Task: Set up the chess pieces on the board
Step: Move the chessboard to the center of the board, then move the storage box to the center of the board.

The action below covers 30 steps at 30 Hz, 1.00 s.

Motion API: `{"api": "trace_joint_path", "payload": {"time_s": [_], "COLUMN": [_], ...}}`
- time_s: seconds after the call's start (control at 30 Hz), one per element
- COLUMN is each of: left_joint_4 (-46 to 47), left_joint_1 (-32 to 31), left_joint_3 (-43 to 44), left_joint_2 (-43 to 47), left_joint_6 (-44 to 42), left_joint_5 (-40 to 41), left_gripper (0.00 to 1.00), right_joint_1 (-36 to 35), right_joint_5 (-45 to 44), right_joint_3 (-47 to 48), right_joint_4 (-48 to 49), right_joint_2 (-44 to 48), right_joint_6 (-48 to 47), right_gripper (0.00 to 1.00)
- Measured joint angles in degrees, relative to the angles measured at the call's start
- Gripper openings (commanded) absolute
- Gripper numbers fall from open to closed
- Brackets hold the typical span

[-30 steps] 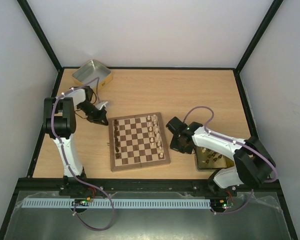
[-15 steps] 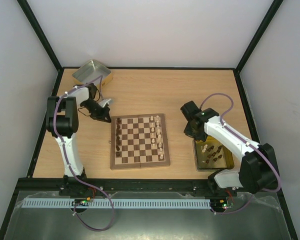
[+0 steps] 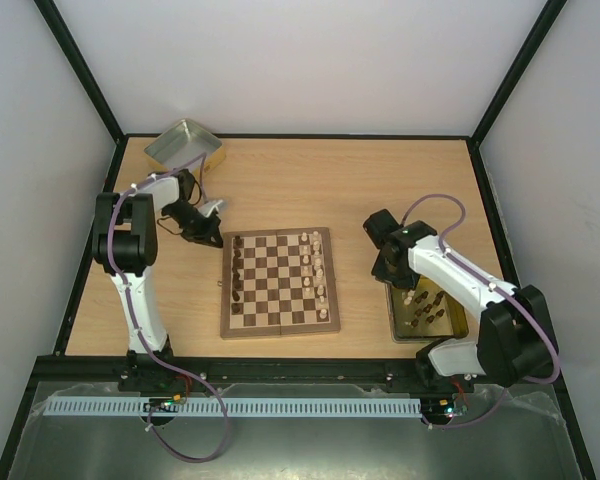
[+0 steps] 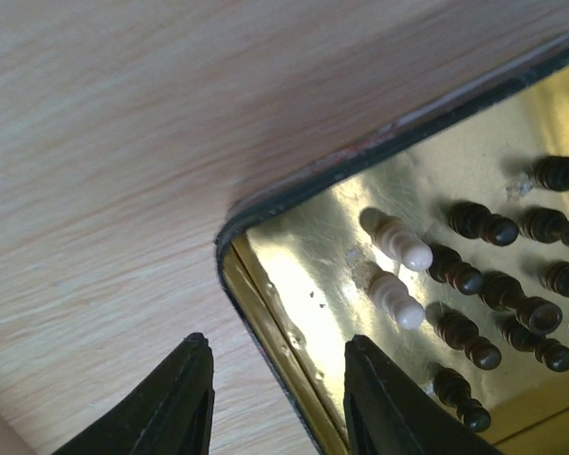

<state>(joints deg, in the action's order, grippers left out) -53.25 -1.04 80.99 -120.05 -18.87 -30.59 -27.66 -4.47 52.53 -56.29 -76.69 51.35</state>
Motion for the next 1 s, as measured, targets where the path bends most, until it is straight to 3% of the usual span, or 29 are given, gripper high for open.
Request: {"api": "trace_joint_path", "payload": {"time_s": [0.43, 1.0], "left_joint_4": [0.2, 0.7], "left_joint_1": [-0.2, -1.5], "left_joint_3": [-0.9, -2.1], "left_joint_2": [0.4, 1.0], "left_joint_6": [0.1, 1.4], "left_joint_5": [-0.3, -1.1], "left_gripper": [0.03, 0.02], "right_joint_1": [1.1, 1.1], "right_joint_5": [4.2, 10.9], "right_joint_3": [-4.1, 7.0], "right_joint_4": [5.6, 10.8], "right_joint_2": [-3.2, -15.5], "right_joint_6": [-2.1, -3.6], "right_gripper": [0.33, 0.3]}}
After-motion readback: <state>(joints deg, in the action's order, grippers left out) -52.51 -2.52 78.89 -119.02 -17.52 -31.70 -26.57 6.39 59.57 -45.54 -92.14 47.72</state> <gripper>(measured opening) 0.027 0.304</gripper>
